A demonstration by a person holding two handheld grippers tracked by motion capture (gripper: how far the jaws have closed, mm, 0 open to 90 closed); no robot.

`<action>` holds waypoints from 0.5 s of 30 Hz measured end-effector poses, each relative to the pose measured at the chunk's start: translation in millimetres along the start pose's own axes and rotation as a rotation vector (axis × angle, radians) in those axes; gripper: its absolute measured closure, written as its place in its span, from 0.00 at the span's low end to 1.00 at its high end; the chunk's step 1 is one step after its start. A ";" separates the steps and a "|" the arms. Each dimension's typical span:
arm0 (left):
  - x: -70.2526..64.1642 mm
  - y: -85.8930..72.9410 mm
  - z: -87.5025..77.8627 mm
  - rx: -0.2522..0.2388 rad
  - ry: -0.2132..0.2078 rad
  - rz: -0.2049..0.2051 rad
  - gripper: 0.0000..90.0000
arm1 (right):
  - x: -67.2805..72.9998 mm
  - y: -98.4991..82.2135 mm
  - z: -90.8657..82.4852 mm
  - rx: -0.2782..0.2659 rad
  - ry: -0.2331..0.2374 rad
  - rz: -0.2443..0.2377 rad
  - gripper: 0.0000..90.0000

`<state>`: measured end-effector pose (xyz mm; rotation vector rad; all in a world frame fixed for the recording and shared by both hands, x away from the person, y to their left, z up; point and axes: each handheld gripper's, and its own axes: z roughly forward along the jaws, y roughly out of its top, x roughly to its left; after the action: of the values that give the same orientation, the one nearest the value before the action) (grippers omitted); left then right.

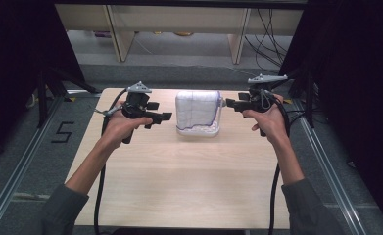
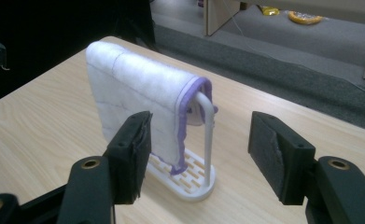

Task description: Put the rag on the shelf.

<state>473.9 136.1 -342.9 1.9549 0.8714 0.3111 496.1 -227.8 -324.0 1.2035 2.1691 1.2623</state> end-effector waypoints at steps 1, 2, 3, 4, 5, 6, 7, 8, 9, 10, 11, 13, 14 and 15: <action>0.0 0.0 0.0 0.000 0.000 0.000 0.34 | 0.0 0.0 0.0 0.000 0.000 0.000 0.45; -0.9 -1.8 -1.2 0.005 -0.003 0.010 0.34 | 0.3 -1.5 -0.2 0.002 -0.004 -0.007 0.45; -2.4 -3.7 -1.0 -0.007 -0.007 0.004 0.34 | 1.0 -6.1 0.2 -0.007 -0.004 -0.014 0.45; -3.8 -7.3 -1.9 -0.015 -0.015 -0.002 0.34 | 1.5 -8.1 0.0 -0.004 -0.006 -0.011 0.45; -5.0 -9.9 -2.6 -0.020 -0.017 -0.004 0.34 | 2.0 -9.2 -1.1 0.007 -0.009 -0.008 0.45; -5.8 -11.5 -2.8 -0.021 -0.020 -0.005 0.34 | 2.5 -11.7 -1.0 -0.002 -0.010 -0.009 0.45; -6.8 -13.7 -3.1 -0.020 -0.023 -0.004 0.34 | 3.4 -12.8 -2.0 0.008 -0.003 0.002 0.45; -7.8 -16.5 -3.3 -0.022 -0.025 -0.004 0.34 | 3.9 -14.9 -2.0 -0.005 -0.003 0.002 0.45; -8.6 -18.8 -3.6 -0.022 -0.031 -0.006 0.34 | 3.9 -17.1 -2.2 -0.005 -0.006 -0.009 0.45; -8.6 -18.8 -3.6 -0.022 -0.031 -0.006 0.34 | 4.5 -18.5 -3.1 0.002 -0.004 -0.010 0.45; -9.6 -21.4 -3.9 -0.019 -0.037 -0.002 0.34 | 4.5 -18.5 -3.1 0.002 -0.004 -0.010 0.45; -12.0 -26.8 -4.8 -0.022 -0.044 -0.004 0.34 | 4.4 -22.5 -2.8 -0.011 0.007 -0.033 0.45; -12.7 -28.3 -4.8 -0.023 -0.041 -0.005 0.34 | 6.9 -24.4 -4.1 -0.004 0.006 -0.011 0.45; -13.6 -30.8 -4.9 -0.021 -0.043 -0.003 0.34 | 7.5 -25.6 -4.6 0.005 0.003 -0.014 0.45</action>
<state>447.7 139.4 -364.3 1.9338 0.8403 0.2739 476.2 -230.3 -342.1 1.1868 2.1805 1.2547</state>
